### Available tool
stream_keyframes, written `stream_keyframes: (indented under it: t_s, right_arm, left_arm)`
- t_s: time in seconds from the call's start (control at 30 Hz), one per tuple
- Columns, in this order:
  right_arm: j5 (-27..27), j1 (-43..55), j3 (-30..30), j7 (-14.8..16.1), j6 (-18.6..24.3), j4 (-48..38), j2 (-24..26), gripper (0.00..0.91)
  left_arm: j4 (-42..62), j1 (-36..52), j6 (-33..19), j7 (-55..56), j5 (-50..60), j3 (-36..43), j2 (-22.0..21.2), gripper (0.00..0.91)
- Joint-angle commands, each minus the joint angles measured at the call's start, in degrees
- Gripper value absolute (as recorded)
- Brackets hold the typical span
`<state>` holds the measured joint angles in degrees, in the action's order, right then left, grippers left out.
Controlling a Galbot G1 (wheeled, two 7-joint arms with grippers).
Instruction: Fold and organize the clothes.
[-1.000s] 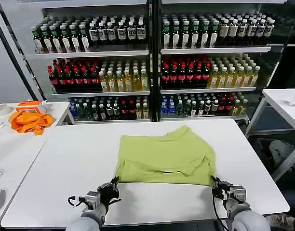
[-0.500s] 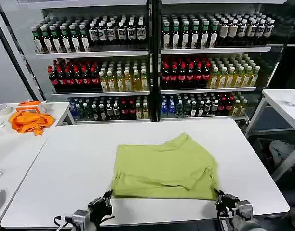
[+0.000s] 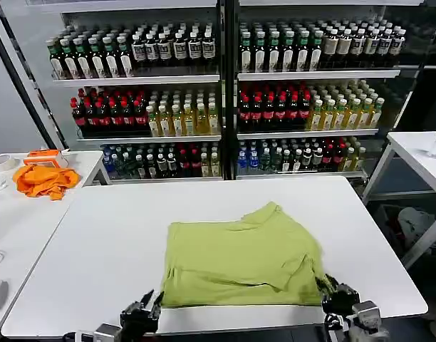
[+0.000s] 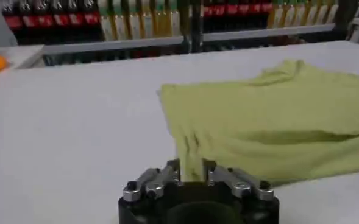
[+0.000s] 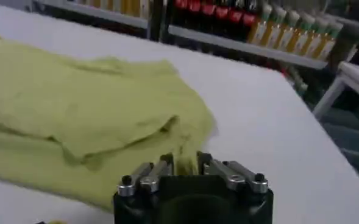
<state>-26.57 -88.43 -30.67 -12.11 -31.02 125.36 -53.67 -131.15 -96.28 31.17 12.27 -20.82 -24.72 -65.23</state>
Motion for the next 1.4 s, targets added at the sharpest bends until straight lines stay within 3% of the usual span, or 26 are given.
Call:
stream_keyframes:
  t_s: [0.03, 0.3, 0.63, 1.0, 1.33, 1.37, 1.4]
  right_arm:
    - [-10.33, 22.07, 8.0, -2.44, -0.78, -10.68, 2.1, 0.907]
    - [-19.38, 42.66, 22.25, -4.16, -2.2, -26.36, 1.5, 0.907]
    - [-20.88, 55.45, 33.82, -3.76, -2.23, -41.65, -4.07, 0.907]
    - [-18.55, 59.46, 37.2, -3.48, -2.27, -48.47, -9.11, 0.907]
    - [-18.51, 58.43, 36.54, -3.82, -2.34, -51.59, -10.49, 0.907]
    - [-18.58, 58.36, 36.51, -3.79, -2.33, -51.66, -10.49, 0.907]
    - [-18.75, 58.25, 36.47, -3.76, -2.33, -51.78, -10.49, 0.907]
  left_arm:
    - [12.9, 21.01, 0.69, 1.73, -9.71, 0.63, 5.48, 0.907]
    - [23.9, 35.11, 1.84, 3.79, -14.02, 8.66, 6.37, 0.907]
    - [33.08, 43.49, 1.87, 4.1, -14.26, 14.49, 3.91, 0.907]
    - [38.16, 46.55, 1.83, 3.75, -14.5, 16.72, 2.65, 0.907]
    - [40.02, 47.34, 1.71, 2.81, -14.32, 18.58, 1.35, 0.907]
    - [40.12, 47.42, 1.53, 2.73, -14.25, 18.66, 1.28, 0.695]
    - [40.22, 47.5, 1.17, 2.72, -14.18, 18.89, 1.18, 0.363]
